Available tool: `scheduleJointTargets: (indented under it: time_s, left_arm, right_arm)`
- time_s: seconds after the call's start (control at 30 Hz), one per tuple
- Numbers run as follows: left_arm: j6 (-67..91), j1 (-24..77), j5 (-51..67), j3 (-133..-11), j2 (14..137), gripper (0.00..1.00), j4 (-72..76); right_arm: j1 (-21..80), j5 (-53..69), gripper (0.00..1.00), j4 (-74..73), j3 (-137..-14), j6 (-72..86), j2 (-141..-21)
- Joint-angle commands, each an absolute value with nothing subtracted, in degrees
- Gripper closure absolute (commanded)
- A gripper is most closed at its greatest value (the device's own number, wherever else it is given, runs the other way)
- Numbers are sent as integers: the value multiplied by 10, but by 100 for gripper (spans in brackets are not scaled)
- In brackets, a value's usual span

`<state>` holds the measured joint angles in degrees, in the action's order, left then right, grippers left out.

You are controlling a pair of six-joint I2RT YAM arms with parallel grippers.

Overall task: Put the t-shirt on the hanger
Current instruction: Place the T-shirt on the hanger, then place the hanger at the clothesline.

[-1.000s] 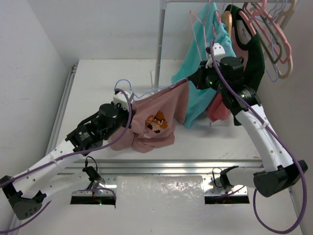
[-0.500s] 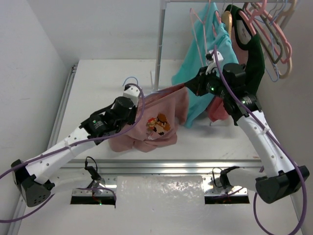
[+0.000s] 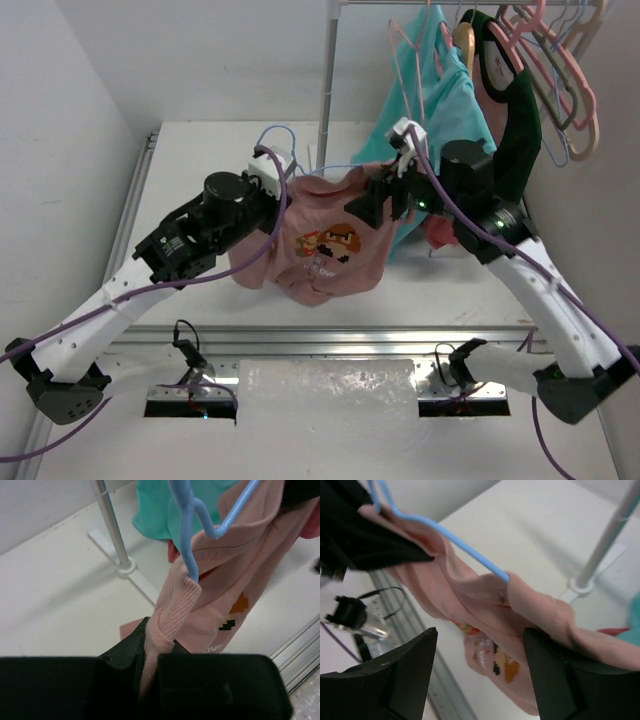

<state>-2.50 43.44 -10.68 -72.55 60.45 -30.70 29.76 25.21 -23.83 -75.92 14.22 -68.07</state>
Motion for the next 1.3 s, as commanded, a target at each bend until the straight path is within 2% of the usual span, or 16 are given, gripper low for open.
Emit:
scheduleJointTargets:
  time_s: [0.0, 0.17, 0.3, 0.33, 0.43, 0.67, 0.7, 0.77, 0.87, 0.9, 0.93, 0.97, 1.07, 1.17, 1.27]
  left_arm:
    - [-79, 434, -91, -769, 609, 100, -281]
    - [-132, 432, -114, -768, 631, 100, -324]
    - [-153, 432, -31, -767, 623, 100, -331]
    - [-164, 431, 12, -768, 614, 100, -334]
    - [-179, 431, 63, -776, 604, 100, -343]
    - [-195, 431, 76, -782, 601, 100, -360]
    - [-195, 432, 77, -781, 600, 100, -358]
    - [-195, 431, 87, -778, 596, 100, -350]
    - [-194, 431, 85, -779, 594, 100, -348]
    - [-192, 431, 78, -778, 593, 100, -345]
    - [-190, 431, 73, -777, 592, 100, -343]
    - [-187, 432, 63, -777, 590, 99, -337]
    - [-165, 431, 4, -761, 576, 84, -305]
    - [-150, 431, -59, -732, 545, 79, -276]
    - [-143, 431, -83, -715, 518, 73, -259]
  right_arm:
    - [296, 208, 29, -273, -784, 14, -601]
    - [296, 211, 22, -310, -814, -107, -569]
    - [296, 201, 21, -344, -821, -219, -594]
    - [295, 182, 21, -363, -813, -239, -612]
    - [293, 187, 30, -409, -831, -278, -644]
    - [290, 307, 30, -487, -861, -294, -656]
    - [290, 314, 35, -501, -877, -295, -664]
    - [290, 325, 38, -510, -882, -287, -680]
    - [290, 345, 74, -497, -873, -279, -685]
    - [290, 354, 90, -490, -870, -279, -685]
    - [291, 364, 100, -477, -865, -272, -683]
    - [290, 366, 100, -452, -839, -260, -669]
    - [287, 327, 100, -304, -767, -207, -629]
    - [228, 301, 100, -259, -740, -174, -611]
    - [186, 355, 100, -251, -747, -145, -612]
